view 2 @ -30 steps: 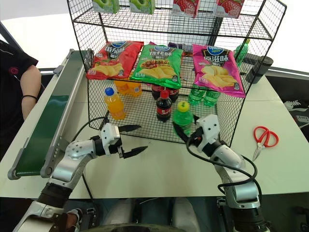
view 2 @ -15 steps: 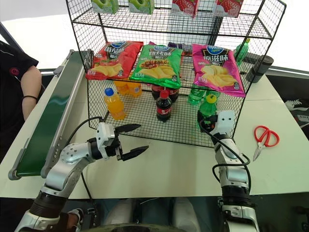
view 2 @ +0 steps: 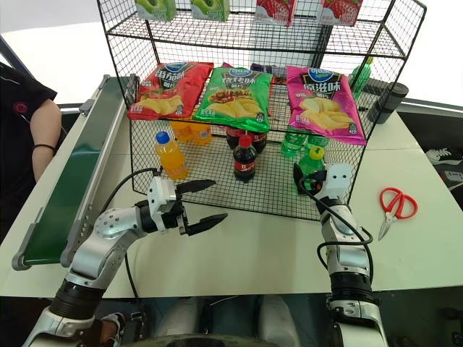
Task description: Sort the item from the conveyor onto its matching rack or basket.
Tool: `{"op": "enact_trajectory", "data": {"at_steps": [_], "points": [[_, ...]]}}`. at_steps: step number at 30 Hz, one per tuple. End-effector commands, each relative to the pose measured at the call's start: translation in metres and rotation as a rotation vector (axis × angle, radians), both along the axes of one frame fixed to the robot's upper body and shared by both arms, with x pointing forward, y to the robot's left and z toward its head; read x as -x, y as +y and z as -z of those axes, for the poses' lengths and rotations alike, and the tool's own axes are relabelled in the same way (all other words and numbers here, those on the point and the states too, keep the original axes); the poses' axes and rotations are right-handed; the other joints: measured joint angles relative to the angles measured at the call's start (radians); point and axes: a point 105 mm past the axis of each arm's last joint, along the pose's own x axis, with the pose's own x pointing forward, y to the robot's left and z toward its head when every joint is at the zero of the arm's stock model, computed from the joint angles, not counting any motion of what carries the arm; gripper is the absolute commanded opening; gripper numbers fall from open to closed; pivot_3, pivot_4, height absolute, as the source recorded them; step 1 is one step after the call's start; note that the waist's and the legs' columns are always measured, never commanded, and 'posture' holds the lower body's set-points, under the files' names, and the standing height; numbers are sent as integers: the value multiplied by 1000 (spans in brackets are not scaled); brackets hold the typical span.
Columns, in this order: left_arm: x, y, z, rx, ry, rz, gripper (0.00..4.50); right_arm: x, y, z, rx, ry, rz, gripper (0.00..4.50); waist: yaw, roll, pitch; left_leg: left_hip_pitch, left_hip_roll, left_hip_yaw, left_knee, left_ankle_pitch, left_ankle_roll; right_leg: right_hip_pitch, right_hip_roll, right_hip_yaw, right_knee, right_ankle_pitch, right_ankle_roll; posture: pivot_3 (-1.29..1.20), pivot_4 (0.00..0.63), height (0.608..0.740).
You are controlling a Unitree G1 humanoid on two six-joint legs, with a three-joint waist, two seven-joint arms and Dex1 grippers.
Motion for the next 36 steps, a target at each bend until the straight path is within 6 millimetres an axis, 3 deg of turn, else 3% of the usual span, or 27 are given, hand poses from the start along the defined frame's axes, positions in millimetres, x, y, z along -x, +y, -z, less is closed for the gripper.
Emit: {"op": "enact_trajectory", "data": {"at_steps": [1,14,19,23,30,36], "points": [[2,-4,-8,9,-36,18,4500,12,-1,-17,37,-69,3,4440,3,0,0,0,0,0,0,0,0,0,0,0,0,0,0,0,150,740],[-6,10,3,-24,-21,-62,4500,55,11,-30,194,-85,-46,4440,5,0,0,1,0,-1,0,0,0,1,0,1,0,0,0,0,150,740],[-17,36,12,-83,1,-168,4500,75,32,-35,257,-70,-225,4440,3,0,0,3,0,-1,0,0,0,2,1,1,0,0,0,0,150,740],[-23,70,13,-116,14,-275,4500,95,44,-44,268,-53,-391,4440,4,0,0,5,0,0,-1,0,0,4,1,1,0,0,0,0,150,740],[-19,123,14,-177,62,-415,4500,120,25,-51,264,32,-502,4440,6,-1,0,9,0,0,-2,0,0,8,0,1,-2,-1,0,0,150,740],[-11,140,22,-199,99,-468,4500,120,5,-49,282,65,-466,4440,6,-2,0,10,0,0,-3,0,0,8,0,1,-2,-1,-1,0,150,740]]}}
